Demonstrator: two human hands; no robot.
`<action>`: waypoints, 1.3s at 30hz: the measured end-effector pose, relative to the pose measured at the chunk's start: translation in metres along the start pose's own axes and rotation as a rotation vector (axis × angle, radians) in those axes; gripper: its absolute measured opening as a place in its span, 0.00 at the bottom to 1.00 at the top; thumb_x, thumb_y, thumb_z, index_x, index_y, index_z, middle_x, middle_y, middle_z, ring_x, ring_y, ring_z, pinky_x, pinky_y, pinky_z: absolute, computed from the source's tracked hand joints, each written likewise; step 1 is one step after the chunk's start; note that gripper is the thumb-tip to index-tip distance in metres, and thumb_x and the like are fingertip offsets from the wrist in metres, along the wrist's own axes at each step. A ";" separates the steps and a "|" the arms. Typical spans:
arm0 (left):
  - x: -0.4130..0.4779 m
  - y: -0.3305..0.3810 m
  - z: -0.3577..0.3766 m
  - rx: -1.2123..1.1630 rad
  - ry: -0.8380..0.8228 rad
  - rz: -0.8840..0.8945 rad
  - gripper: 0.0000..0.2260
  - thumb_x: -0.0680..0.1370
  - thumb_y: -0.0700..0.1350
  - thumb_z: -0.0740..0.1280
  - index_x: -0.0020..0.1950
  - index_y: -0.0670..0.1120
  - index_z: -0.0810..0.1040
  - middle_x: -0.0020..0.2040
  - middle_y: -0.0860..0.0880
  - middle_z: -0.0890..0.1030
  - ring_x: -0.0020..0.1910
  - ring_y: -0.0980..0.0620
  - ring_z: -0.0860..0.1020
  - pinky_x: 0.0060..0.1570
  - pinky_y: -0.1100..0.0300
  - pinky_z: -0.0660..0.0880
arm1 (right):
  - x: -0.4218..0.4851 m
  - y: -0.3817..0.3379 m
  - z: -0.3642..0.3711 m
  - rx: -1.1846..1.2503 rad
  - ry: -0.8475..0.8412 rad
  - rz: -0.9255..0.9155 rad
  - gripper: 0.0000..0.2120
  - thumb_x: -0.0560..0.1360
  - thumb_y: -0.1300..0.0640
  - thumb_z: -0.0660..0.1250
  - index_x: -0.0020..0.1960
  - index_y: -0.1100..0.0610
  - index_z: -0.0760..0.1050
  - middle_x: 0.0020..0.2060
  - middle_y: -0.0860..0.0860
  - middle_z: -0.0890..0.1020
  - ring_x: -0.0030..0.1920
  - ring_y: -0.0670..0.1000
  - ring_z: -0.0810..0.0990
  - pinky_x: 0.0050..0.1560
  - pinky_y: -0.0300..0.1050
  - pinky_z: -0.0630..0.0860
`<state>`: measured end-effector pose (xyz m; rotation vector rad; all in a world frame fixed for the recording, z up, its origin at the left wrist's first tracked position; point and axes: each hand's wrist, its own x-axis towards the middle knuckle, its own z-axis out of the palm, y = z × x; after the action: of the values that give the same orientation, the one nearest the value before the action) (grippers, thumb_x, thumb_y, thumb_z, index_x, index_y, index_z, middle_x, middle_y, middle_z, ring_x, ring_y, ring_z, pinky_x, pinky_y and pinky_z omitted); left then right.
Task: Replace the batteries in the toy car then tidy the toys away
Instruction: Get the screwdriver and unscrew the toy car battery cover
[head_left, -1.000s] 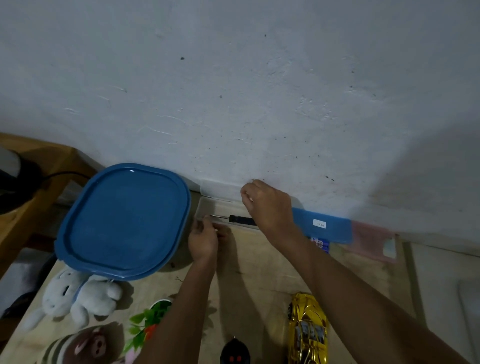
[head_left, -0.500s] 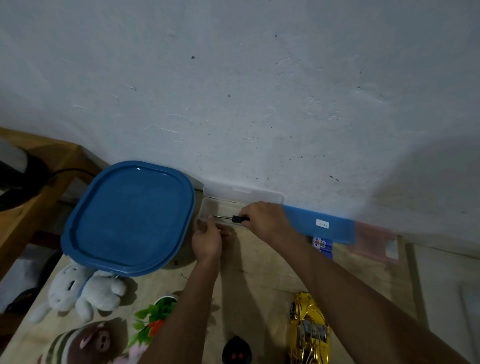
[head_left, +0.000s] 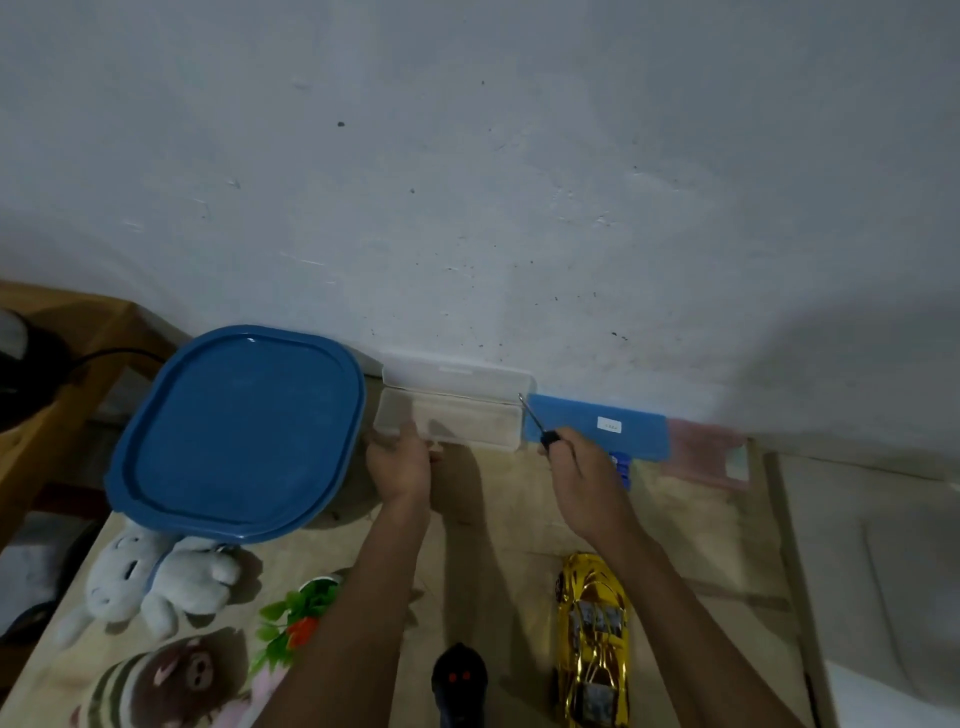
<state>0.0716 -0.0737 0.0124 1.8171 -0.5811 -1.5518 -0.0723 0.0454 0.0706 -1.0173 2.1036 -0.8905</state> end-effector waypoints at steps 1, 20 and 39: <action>-0.010 0.003 0.002 -0.010 0.000 0.026 0.23 0.78 0.49 0.67 0.71 0.43 0.69 0.60 0.42 0.81 0.58 0.42 0.80 0.63 0.46 0.75 | -0.009 0.008 -0.003 0.064 0.035 0.058 0.12 0.82 0.57 0.55 0.46 0.59 0.74 0.38 0.56 0.78 0.38 0.50 0.74 0.39 0.47 0.70; -0.175 -0.130 -0.003 1.412 -0.667 0.435 0.48 0.72 0.63 0.70 0.80 0.56 0.41 0.76 0.41 0.52 0.70 0.37 0.66 0.62 0.49 0.72 | -0.083 0.140 -0.041 -0.279 0.298 0.347 0.09 0.75 0.52 0.67 0.53 0.52 0.82 0.44 0.53 0.82 0.44 0.57 0.82 0.38 0.44 0.73; -0.173 -0.074 -0.039 0.220 -0.820 -0.359 0.20 0.76 0.48 0.67 0.64 0.39 0.75 0.56 0.35 0.82 0.51 0.39 0.81 0.59 0.44 0.77 | -0.104 0.138 -0.057 0.107 0.167 0.250 0.09 0.80 0.54 0.61 0.56 0.57 0.75 0.46 0.53 0.80 0.43 0.50 0.77 0.38 0.40 0.69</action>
<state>0.0694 0.1069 0.0785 1.4215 -0.8436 -2.5896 -0.1196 0.2141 0.0204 -0.6263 2.2336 -0.9764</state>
